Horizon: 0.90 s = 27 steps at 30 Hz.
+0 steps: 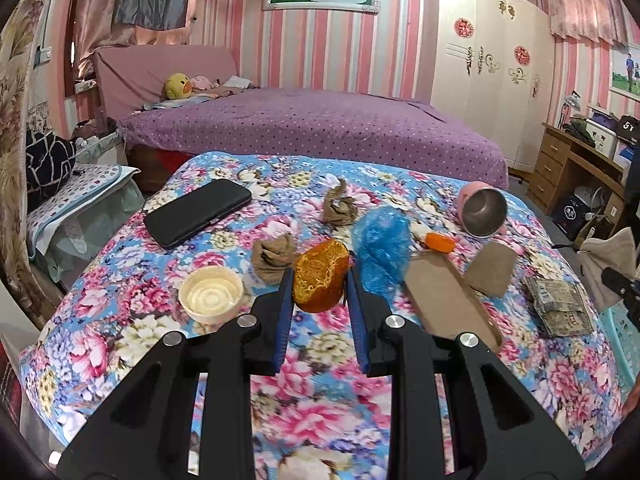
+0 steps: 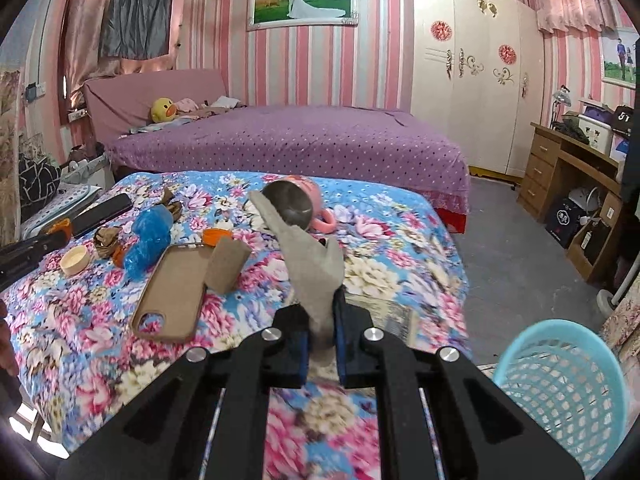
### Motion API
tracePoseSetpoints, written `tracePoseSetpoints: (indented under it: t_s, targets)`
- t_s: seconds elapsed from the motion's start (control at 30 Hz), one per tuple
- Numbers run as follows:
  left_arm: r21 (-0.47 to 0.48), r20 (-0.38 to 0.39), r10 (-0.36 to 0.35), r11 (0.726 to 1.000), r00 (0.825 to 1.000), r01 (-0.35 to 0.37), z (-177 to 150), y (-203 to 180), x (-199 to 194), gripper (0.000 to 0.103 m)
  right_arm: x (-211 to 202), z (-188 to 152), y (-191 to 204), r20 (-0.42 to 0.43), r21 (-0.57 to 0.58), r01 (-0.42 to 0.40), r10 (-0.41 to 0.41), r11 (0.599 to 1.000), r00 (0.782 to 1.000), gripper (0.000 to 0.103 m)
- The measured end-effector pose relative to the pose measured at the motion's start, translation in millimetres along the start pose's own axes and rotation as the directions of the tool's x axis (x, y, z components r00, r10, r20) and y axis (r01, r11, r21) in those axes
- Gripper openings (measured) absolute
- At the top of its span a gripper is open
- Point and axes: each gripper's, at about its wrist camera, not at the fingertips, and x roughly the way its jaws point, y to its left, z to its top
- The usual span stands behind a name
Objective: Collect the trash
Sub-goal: 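Grasp the tan cloth piece with the right tool and lift it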
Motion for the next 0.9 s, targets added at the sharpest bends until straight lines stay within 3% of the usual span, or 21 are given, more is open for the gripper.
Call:
tracePoseSetpoints:
  t_s: [0.43, 0.9]
  targets:
    - [0.030, 0.012, -0.022, 0.999, 1.000, 0.022, -15, -29, -26, 0.025, -45, -21, -32, 0.009, 0.019, 0.021, -0.021, 1.000, 1.000, 0.010]
    - [0.056, 0.029, -0.045, 0.997, 0.999, 0.043, -27, -63, -49, 0.025, -67, -34, -54, 0.018, 0.005, 0.027, -0.027, 1.000, 0.999, 0.010]
